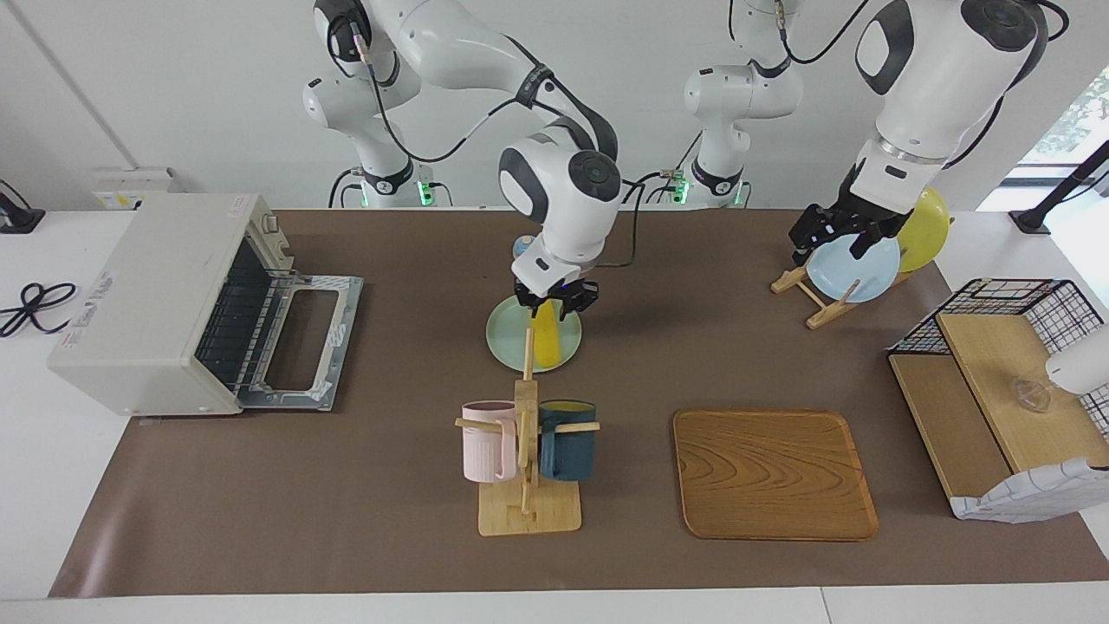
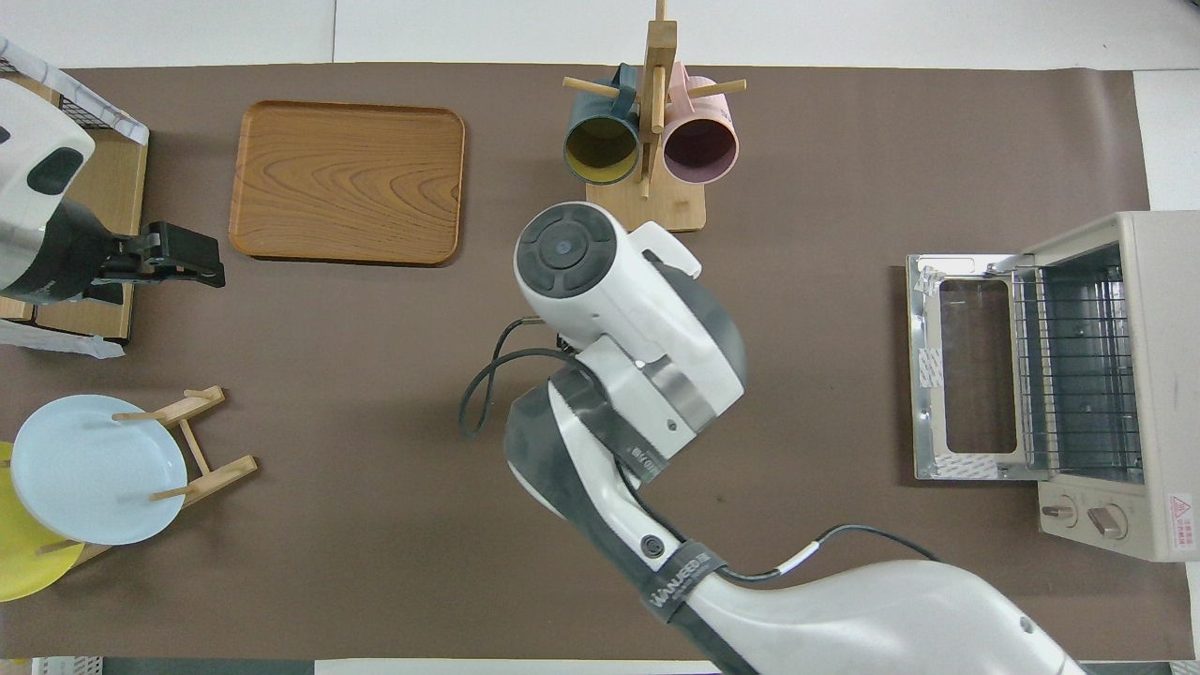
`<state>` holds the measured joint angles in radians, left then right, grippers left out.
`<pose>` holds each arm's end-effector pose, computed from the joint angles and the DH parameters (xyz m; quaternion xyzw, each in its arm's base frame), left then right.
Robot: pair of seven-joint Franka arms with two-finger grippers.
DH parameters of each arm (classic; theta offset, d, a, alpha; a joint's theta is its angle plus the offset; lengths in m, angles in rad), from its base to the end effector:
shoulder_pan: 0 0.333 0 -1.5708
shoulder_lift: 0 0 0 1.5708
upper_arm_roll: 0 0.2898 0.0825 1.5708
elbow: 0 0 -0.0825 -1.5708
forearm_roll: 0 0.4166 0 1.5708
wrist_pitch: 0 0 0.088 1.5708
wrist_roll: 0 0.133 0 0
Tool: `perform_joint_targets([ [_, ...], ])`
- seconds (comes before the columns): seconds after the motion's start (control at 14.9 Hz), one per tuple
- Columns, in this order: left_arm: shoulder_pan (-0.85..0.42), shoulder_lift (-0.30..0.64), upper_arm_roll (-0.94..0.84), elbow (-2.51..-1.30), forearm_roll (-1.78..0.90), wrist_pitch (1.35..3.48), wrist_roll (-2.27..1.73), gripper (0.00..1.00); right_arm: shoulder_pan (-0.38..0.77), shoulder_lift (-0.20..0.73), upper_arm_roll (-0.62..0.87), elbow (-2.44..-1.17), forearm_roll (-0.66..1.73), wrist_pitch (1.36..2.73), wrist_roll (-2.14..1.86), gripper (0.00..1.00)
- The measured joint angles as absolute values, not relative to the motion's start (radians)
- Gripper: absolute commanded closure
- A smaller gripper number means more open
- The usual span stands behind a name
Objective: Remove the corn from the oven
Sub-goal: 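Pull the plate with corn out and set it on the table center, then grasp the yellow corn with the left gripper while the right gripper withdraws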
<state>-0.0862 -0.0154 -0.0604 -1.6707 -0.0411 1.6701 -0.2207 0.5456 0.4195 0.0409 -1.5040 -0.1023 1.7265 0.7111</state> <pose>0.5830 -0.0914 0.5395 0.9990 0.0389 0.0036 0.0210 0.5689 0.3604 0.3505 0.9931 -0.0500 -0.0533 0.0919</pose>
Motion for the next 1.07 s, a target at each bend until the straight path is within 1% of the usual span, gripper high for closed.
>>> perform_joint_targets([
  [0.07, -0.087, -0.015, -0.064, -1.674, -0.041, 1.673, -0.221, 0.0, 0.5, 0.404, 0.041, -1.514, -0.106, 1.701, 0.686, 0.74],
  [0.13, -0.088, -0.015, -0.068, -1.68, -0.041, 1.677, -0.221, 0.0, 0.46, 0.391, 0.04, -1.534, -0.121, 1.686, 0.657, 0.79],
  [0.2, -0.092, -0.014, -0.074, -1.69, -0.042, 1.683, -0.219, 0.0, 0.427, 0.38, 0.04, -1.569, -0.15, 1.686, 0.636, 0.8],
  [0.34, -0.136, -0.013, -0.08, -1.723, -0.044, 1.71, -0.22, 0.0, 0.377, 0.357, 0.04, -1.673, -0.19, 1.724, 0.6, 0.87],
  [0.4, -0.168, -0.011, -0.082, -1.739, -0.05, 1.729, -0.222, 0.0, 0.355, 0.346, 0.04, -1.726, -0.2, 1.756, 0.581, 0.95],
  [0.54, -0.236, -0.001, -0.086, -1.764, -0.073, 1.773, -0.244, 0.0, 0.312, 0.331, 0.04, -1.805, -0.218, 1.808, 0.525, 0.98],
  [0.67, -0.318, 0.026, -0.088, -1.786, -0.082, 1.836, -0.301, 0.0, 0.266, 0.321, 0.04, -1.855, -0.23, 1.833, 0.498, 1.0],
  [0.81, -0.407, 0.075, -0.09, -1.798, -0.082, 1.914, -0.368, 0.0, 0.243, 0.309, 0.04, -1.892, -0.237, 1.858, 0.483, 1.0],
  [1.07, -0.567, 0.206, -0.091, -1.809, -0.083, 2.097, -0.504, 0.0, 0.228, 0.288, 0.04, -1.976, -0.286, 1.916, 0.482, 1.0],
])
